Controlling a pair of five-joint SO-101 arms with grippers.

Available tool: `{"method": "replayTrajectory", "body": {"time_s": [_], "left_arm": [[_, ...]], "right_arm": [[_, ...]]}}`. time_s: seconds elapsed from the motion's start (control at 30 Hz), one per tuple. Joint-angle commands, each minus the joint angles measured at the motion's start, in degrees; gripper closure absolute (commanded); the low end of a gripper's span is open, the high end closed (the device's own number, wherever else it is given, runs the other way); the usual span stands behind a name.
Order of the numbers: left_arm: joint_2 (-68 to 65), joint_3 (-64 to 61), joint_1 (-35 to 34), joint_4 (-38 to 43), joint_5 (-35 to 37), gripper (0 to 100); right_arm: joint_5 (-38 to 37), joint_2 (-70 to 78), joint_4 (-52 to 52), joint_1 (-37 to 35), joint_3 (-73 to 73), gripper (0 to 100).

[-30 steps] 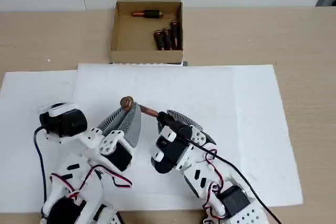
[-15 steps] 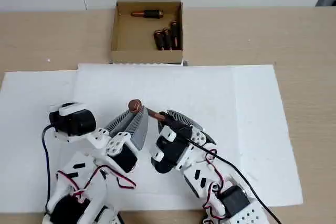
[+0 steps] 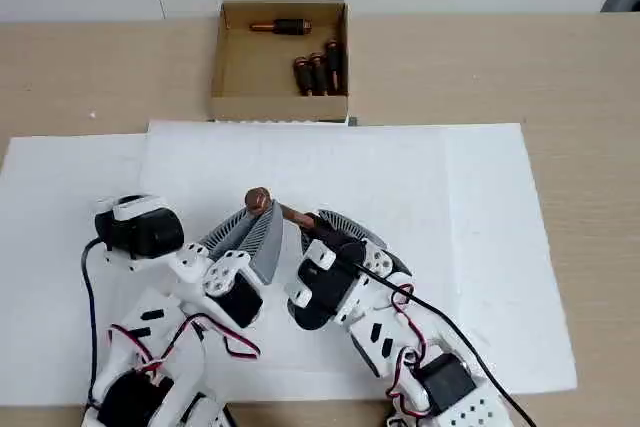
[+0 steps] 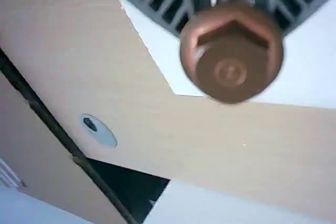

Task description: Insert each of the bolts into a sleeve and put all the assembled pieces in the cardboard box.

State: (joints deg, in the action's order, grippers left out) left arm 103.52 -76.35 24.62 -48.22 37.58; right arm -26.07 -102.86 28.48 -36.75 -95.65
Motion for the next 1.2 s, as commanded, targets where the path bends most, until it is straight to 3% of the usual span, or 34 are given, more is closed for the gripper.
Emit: {"method": "replayTrajectory", "body": {"time_s": [0.0,0.47,1.03,1.17], "left_arm": [[0.53,-0.04,-2.46,1.49,-1.85,99],[0.53,-0.13,2.73,1.41,0.35,99],[0.53,-10.86,8.35,1.41,0.26,99],[0.53,-11.21,8.0,1.14,0.26,89]], "right_arm": [[-0.44,-0.13,-1.27,0.13,-0.79,99.6],[-0.44,-0.04,-1.36,0.13,-0.79,99.6],[-0.44,-0.48,-1.8,0.13,-0.79,99.6],[-0.44,-0.48,-1.8,0.13,-0.79,99.6]]}}
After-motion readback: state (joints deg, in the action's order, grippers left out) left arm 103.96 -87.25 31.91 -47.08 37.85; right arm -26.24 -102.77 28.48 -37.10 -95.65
